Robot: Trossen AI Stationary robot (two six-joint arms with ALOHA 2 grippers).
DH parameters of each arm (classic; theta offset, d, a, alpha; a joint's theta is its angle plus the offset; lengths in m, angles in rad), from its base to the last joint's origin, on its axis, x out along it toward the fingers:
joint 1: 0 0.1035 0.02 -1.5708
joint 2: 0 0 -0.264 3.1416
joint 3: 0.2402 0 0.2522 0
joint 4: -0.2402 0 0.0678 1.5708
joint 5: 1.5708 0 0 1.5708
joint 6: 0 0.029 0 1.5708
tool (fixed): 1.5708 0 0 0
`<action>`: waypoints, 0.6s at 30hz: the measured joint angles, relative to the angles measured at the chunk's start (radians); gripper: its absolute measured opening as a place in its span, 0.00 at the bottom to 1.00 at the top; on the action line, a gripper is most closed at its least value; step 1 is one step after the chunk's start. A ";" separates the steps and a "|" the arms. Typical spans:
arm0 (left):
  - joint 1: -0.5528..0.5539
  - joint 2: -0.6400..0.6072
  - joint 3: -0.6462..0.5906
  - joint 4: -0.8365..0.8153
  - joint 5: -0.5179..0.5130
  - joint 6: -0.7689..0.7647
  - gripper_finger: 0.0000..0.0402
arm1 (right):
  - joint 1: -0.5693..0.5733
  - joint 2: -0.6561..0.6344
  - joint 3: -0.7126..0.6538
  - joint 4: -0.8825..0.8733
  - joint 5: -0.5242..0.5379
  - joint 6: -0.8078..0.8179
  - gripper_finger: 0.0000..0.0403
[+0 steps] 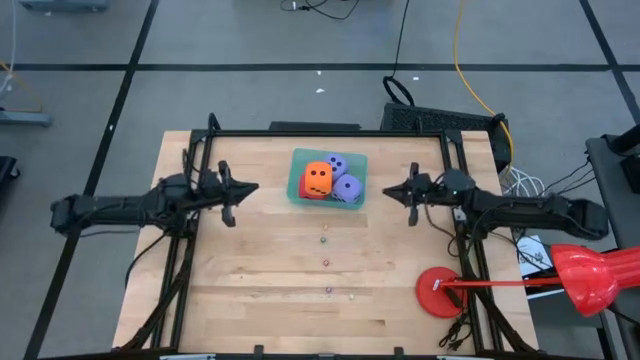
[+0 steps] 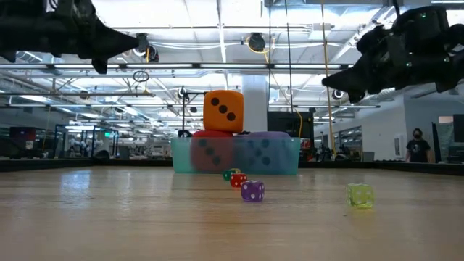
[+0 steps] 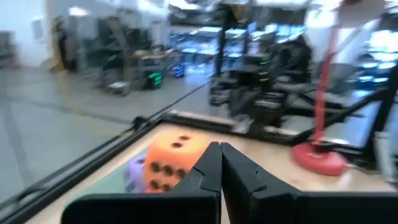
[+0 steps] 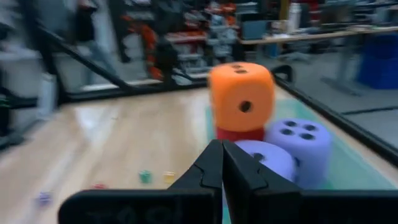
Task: Pick & Place Dice
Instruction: Put the small light green dice into the blue bin
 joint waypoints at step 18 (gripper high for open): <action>-0.063 -0.112 -0.182 0.027 -0.108 -0.027 0.01 | -0.150 -0.355 0.000 -0.347 -0.087 0.041 0.00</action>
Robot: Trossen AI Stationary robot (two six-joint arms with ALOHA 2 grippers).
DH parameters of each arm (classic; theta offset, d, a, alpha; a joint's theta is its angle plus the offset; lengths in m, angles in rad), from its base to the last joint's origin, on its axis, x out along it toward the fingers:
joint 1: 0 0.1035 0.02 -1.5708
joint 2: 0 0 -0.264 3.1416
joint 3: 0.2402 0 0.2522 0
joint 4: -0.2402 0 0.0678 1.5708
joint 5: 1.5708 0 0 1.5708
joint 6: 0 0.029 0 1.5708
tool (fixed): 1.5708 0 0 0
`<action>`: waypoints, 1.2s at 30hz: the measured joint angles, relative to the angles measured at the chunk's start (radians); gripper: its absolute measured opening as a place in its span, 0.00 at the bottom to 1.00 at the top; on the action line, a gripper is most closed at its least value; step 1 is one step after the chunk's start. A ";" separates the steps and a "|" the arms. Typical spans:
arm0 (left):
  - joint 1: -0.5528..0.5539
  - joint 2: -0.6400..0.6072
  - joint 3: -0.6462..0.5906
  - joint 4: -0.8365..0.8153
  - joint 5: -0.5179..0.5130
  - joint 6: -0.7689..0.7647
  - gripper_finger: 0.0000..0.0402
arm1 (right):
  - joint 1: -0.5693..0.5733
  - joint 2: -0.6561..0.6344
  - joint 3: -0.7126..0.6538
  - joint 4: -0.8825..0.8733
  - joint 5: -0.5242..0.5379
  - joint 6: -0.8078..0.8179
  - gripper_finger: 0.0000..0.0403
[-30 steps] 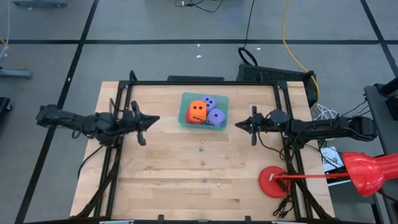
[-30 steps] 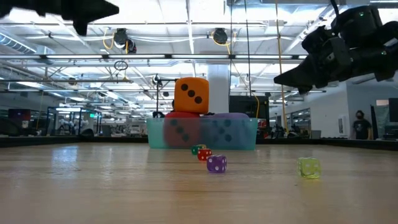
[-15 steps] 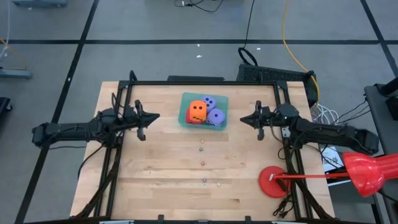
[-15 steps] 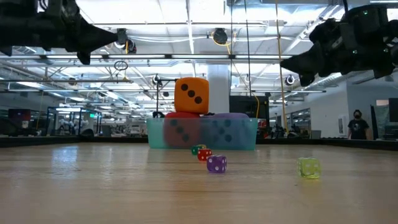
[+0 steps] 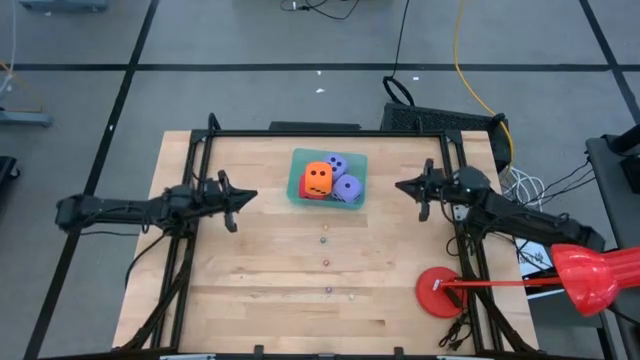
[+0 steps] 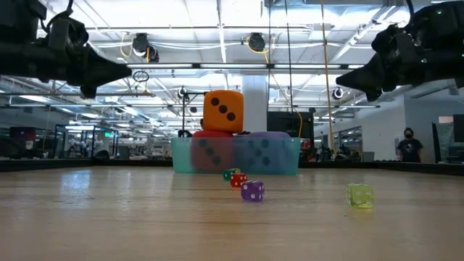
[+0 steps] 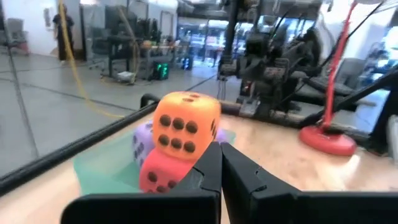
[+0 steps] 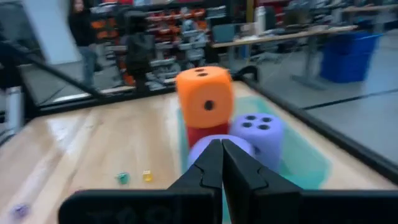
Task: Pick & Place Dice
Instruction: Put the small light green dice into the blue bin
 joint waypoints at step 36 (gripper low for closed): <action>-0.091 0.008 0.002 -0.119 -0.022 -0.053 0.01 | 0.000 -0.214 -0.158 0.039 0.037 0.005 0.00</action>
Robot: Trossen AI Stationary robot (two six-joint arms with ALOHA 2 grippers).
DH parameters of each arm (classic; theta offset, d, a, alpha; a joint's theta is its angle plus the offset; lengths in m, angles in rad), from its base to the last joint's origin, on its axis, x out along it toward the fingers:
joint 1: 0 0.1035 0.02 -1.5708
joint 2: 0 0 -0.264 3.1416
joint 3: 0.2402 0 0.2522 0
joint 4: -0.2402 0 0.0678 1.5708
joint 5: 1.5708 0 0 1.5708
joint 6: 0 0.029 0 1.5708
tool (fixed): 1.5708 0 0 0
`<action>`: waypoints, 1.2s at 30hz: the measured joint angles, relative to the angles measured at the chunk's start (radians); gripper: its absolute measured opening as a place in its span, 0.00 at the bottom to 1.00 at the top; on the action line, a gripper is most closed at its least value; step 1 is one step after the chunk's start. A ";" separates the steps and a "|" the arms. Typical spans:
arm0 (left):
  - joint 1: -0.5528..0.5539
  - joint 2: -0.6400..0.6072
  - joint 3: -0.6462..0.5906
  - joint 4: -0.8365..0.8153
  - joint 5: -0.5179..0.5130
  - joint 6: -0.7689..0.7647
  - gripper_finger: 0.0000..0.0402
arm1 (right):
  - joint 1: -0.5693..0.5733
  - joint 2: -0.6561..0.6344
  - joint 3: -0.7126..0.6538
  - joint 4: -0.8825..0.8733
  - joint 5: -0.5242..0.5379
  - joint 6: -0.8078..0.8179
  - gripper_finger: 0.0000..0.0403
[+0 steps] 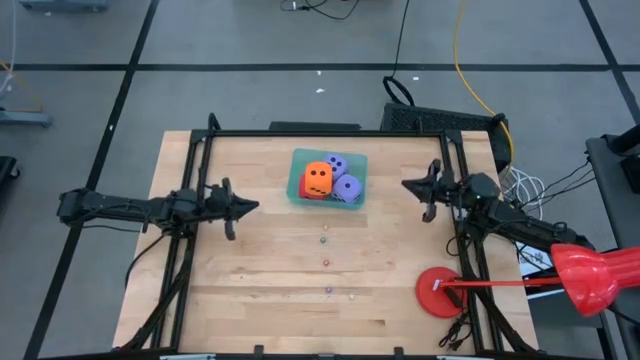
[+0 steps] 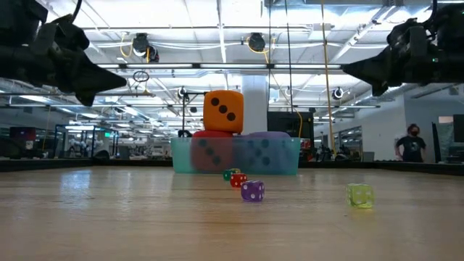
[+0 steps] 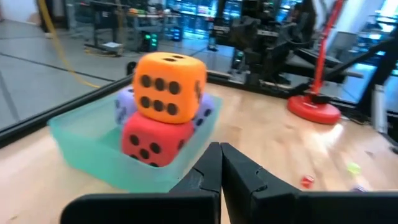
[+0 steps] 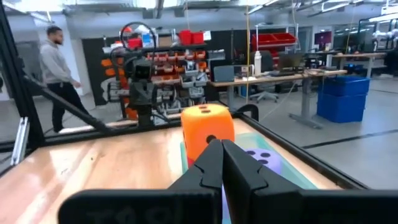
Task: Pick & Place Dice
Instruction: Put the small light green dice into the blue bin
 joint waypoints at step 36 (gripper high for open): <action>-0.008 0.000 0.003 0.077 0.247 -0.140 0.08 | 0.028 0.001 -0.002 0.028 -0.254 0.042 0.00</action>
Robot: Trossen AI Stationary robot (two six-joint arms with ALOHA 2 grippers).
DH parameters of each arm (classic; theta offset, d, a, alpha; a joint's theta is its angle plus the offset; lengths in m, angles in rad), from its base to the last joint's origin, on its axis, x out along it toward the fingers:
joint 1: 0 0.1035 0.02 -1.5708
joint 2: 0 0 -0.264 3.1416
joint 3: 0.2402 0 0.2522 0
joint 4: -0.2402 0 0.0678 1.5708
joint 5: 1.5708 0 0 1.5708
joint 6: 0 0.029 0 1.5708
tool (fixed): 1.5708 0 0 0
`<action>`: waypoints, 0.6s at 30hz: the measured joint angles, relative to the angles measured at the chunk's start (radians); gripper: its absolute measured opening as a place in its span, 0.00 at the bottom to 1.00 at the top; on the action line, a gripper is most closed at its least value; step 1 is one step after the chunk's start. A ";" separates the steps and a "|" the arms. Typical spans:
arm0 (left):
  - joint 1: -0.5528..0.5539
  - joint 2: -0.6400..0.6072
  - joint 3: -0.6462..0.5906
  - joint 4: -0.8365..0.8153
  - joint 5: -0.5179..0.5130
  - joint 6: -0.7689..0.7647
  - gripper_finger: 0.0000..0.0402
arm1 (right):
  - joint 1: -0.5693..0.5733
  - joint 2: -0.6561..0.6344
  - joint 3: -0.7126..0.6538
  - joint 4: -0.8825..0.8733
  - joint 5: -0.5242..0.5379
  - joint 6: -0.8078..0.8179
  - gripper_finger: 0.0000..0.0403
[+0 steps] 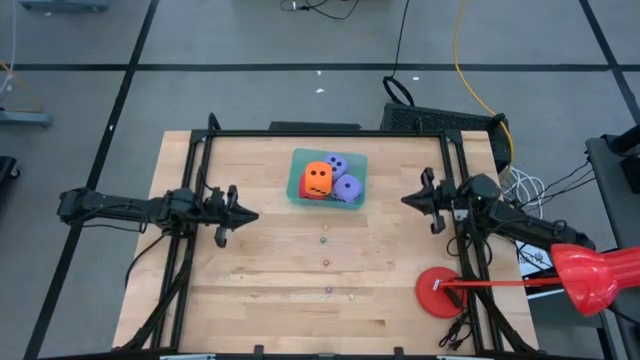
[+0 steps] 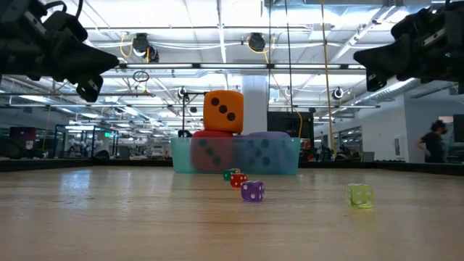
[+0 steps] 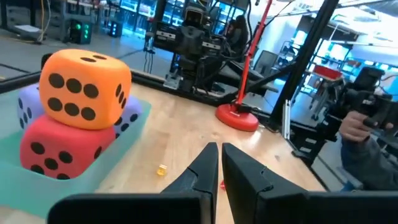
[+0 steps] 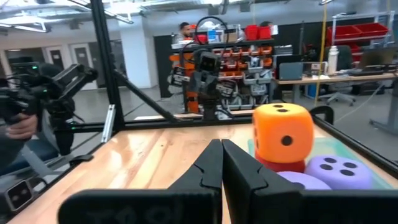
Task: Pick & Place Dice
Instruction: Put the small light green dice into the blue bin
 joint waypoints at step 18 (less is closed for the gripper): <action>0.000 0.000 0.000 -0.003 -0.217 -0.033 0.08 | 0.147 0.091 0.000 0.091 0.108 -0.067 0.00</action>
